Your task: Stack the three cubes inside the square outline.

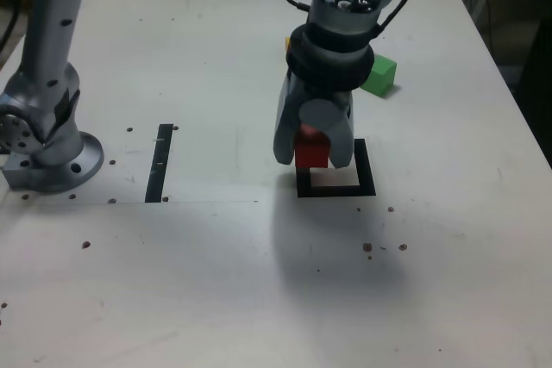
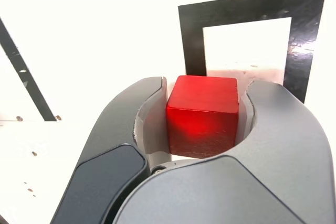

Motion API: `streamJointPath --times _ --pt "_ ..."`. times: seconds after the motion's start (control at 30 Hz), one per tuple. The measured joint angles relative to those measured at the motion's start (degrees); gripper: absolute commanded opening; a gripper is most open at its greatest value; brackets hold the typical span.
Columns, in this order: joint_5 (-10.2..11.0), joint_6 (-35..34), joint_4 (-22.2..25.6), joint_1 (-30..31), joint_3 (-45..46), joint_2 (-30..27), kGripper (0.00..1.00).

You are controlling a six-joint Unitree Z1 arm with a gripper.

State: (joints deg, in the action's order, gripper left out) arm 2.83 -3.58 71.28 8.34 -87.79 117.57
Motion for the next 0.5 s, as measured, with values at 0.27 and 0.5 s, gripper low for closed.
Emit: streamJointPath --times 0.27,0.5 --pt "-0.2 0.9 -2.4 0.0 -0.3 1.6 0.15" --pt "-0.4 1.9 -3.0 0.0 -1.2 2.9 0.25"
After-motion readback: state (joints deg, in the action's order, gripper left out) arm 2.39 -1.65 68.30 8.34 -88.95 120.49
